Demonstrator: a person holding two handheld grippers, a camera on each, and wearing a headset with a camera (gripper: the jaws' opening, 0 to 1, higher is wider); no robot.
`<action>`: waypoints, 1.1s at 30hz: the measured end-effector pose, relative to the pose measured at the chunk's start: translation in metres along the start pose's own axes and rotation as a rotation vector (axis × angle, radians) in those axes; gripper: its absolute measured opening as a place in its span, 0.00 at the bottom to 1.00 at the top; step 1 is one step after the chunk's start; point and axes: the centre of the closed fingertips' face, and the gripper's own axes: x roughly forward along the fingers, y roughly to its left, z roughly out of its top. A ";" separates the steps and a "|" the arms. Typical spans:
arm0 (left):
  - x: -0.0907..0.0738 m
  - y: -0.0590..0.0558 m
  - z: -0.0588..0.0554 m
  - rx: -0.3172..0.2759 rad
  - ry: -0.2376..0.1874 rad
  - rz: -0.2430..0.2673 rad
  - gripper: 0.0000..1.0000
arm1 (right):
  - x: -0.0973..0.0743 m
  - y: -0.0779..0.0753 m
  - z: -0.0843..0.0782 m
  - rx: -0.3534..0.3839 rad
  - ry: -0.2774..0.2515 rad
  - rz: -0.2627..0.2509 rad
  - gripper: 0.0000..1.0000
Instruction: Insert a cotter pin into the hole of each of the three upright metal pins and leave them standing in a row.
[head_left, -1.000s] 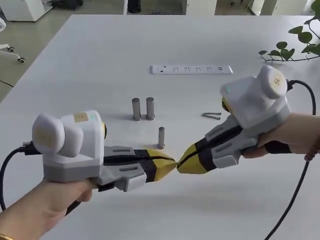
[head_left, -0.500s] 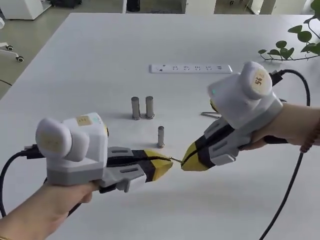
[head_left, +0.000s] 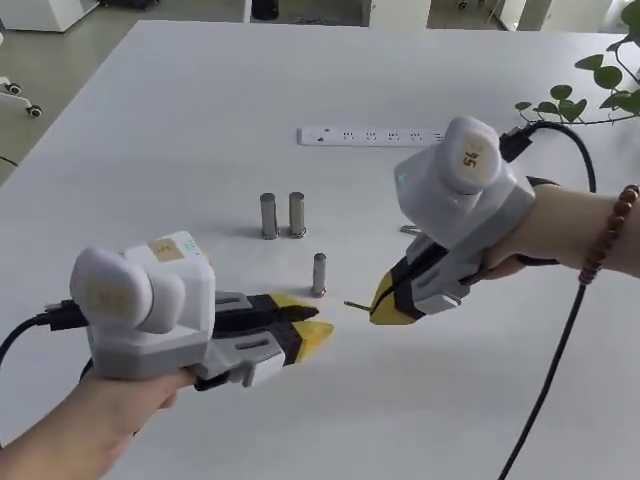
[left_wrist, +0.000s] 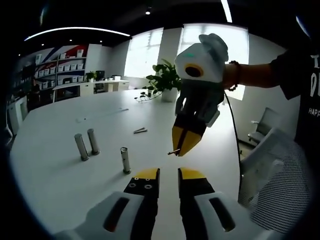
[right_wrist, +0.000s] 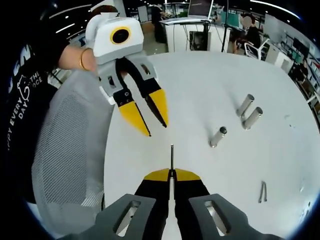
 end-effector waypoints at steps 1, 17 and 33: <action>0.000 0.002 0.000 0.003 -0.002 0.010 0.14 | 0.000 -0.001 0.000 -0.002 0.010 -0.004 0.00; 0.014 0.050 -0.004 0.017 0.026 0.211 0.18 | -0.001 -0.042 -0.004 0.060 0.146 -0.040 0.00; 0.051 0.078 -0.013 0.021 0.067 0.280 0.20 | 0.014 -0.069 -0.018 0.077 0.276 -0.043 0.00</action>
